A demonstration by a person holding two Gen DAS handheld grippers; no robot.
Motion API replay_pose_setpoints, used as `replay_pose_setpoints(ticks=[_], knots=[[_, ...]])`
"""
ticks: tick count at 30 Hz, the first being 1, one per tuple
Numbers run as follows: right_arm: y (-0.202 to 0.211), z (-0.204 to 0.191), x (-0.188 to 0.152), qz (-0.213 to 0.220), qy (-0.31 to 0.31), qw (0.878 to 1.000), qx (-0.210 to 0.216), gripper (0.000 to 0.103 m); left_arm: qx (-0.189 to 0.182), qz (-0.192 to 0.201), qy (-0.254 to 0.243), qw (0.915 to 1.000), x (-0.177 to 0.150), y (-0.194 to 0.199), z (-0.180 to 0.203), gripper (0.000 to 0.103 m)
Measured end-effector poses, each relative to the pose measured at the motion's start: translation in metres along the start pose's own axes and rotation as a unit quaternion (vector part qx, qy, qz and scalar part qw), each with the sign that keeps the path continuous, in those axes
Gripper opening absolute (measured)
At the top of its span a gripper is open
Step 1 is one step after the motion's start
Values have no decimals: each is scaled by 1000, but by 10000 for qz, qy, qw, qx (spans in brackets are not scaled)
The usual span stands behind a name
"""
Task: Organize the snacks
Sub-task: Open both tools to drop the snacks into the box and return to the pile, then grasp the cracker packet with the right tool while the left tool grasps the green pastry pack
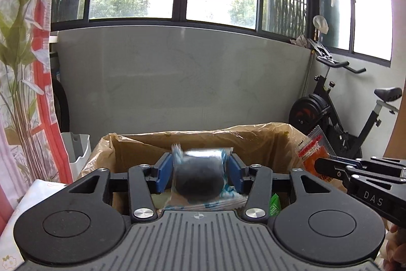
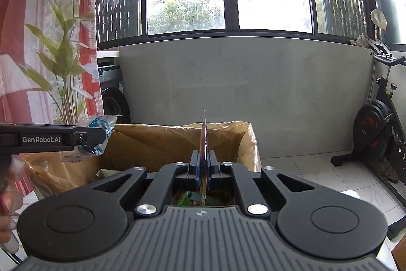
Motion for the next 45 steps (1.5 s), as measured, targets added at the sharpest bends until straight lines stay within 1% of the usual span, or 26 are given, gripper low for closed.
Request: replay_pose_setpoints(ticks=[1,3,4,6,7,9,12,15,17,18,21,27,30,35,40,41,42,45], knots=[[0,3,0,-49,-82,10000,2,10,63,-32,-131,9999,1,-3,0,72],[0,6,-1,-69,-175,9998,56,20,161,21,-160,9997,3,0,-2,75],[2,6,-1,-47,-181,9998,73,27,164,26,-78,9998,4,5,-7,75],[9,7,-2,16,-132,9999,13,34,124,-36,179,9998,3,10,-15,76],[11,7,-2,26,-137,9999,11,36,90,-111,295,9995,2,14,-18,76],[19,6,-2,52,-263,9996,59,37,87,-201,307,9993,-2,22,-25,77],[35,3,-2,130,-427,9989,110,40,169,-216,240,9993,-10,44,-38,77],[51,-2,-8,188,-638,9976,178,41,30,-339,217,9992,-20,68,-53,77],[60,-7,-15,187,-776,9966,205,41,-60,-374,91,9992,-30,86,-64,77],[65,-10,-19,193,-829,9961,219,41,-45,-389,2,9992,-35,95,-70,77],[77,-20,-33,166,-920,9954,225,41,108,-445,-103,9989,-48,116,-91,77],[84,-46,-64,-8,-1122,9934,229,41,451,-432,130,9980,-72,146,-134,77],[82,-64,-84,-269,-1058,9937,250,41,534,-451,278,9972,-82,152,-150,77],[68,-94,-123,-1056,-812,9905,354,41,585,-518,344,9964,-102,153,-157,77],[54,-118,-153,-1751,-569,9820,411,41,533,-637,410,9957,-120,148,-158,77],[51,-122,-158,-1863,-530,9801,430,41,513,-658,439,9955,-124,147,-159,77],[49,-125,-162,-1959,-503,9783,442,45,500,-685,470,9953,-129,147,-158,77],[40,-137,-172,-2276,-352,9724,381,48,482,-730,535,9947,-138,145,-159,77]])
Point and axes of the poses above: each gripper's, at about its wrist camera, not at the fingertips, and y roughly against the way its jaws point, z to its right, x to its top, the point moved 1 cm from there along -y, roughly the way its jaws point, and after that the axes turned 1 degree about -y, right-handed, at the moved point
